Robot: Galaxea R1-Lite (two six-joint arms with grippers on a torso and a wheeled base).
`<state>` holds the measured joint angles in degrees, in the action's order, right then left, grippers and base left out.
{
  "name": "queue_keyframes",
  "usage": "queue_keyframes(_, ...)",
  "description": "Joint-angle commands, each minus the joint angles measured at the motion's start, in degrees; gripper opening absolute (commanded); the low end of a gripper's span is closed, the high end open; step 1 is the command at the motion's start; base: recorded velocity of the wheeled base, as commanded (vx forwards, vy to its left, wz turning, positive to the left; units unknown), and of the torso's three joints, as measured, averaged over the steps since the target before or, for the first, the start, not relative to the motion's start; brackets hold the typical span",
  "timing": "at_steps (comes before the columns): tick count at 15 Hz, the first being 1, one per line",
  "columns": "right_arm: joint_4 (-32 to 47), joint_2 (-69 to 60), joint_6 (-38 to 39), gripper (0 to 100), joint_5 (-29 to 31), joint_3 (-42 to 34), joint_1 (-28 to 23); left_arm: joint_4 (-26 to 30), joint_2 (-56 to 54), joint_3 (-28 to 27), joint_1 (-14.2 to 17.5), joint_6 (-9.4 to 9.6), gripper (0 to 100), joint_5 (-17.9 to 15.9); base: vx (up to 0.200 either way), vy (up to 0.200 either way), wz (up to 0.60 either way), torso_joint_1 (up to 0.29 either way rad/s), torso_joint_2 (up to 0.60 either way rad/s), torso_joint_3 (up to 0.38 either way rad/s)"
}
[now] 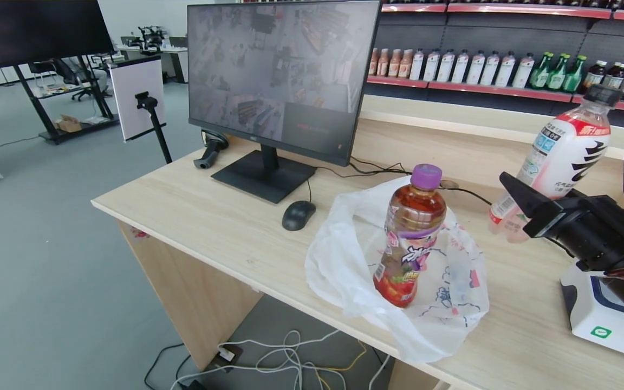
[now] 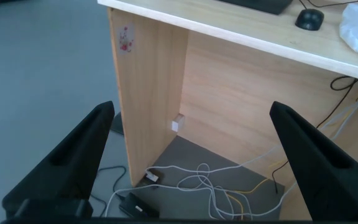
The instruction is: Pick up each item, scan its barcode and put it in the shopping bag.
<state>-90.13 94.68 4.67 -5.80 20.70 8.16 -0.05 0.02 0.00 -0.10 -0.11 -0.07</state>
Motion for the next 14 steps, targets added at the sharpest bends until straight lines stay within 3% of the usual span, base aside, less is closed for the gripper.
queue_keyframes(1, 0.1, 0.6, 0.0, 0, -0.1, 0.3, 0.4, 0.0, 0.0, 0.0, 0.0, -0.07, 100, 0.0, 0.000, 0.000, 0.00, 0.000, 0.00, 0.000)
queue_keyframes(6, 0.1, 4.0, 0.1, 0, -0.3, 2.9, 5.3, 0.0, 0.0, 0.0, 0.0, -0.07, 100, 0.1, 0.000, 0.000, 0.00, 0.000, 0.00, 0.000)
queue_keyframes(14, 0.1, 9.4, -0.5, 0, -2.8, 6.3, 6.7, 0.0, 0.0, 0.0, 0.0, -0.07, 100, 0.1, 0.000, 0.000, 0.00, 0.000, 0.00, 0.000)
